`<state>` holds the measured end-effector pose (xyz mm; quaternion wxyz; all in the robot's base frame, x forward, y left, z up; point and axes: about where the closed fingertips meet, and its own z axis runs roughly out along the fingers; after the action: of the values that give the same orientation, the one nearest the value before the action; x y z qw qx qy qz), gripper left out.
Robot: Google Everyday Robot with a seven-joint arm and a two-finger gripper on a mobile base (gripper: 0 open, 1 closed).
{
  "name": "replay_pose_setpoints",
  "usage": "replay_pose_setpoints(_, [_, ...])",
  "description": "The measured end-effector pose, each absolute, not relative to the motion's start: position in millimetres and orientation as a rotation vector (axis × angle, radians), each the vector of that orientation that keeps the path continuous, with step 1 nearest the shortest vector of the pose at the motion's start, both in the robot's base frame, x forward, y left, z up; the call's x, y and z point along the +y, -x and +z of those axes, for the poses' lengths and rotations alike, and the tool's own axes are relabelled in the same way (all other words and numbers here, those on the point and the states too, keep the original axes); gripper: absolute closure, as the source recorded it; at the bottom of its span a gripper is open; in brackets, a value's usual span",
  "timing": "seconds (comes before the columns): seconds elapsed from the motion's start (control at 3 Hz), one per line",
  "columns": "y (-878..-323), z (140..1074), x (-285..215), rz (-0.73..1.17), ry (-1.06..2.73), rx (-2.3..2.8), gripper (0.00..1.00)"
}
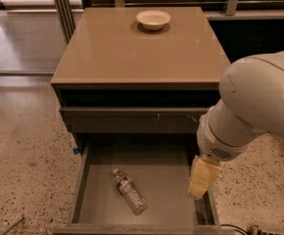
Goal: Pick water bottle from middle drawer and place on counter
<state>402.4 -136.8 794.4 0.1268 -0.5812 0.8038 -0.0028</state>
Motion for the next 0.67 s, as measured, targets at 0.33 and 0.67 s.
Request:
replay_pose_setpoints(0.33, [-399,782,-137,0.029,1.624,2.352,0.0])
replay_pose_setpoints(0.67, [-389,725,-116,0.209,1.526,2.391,0.0])
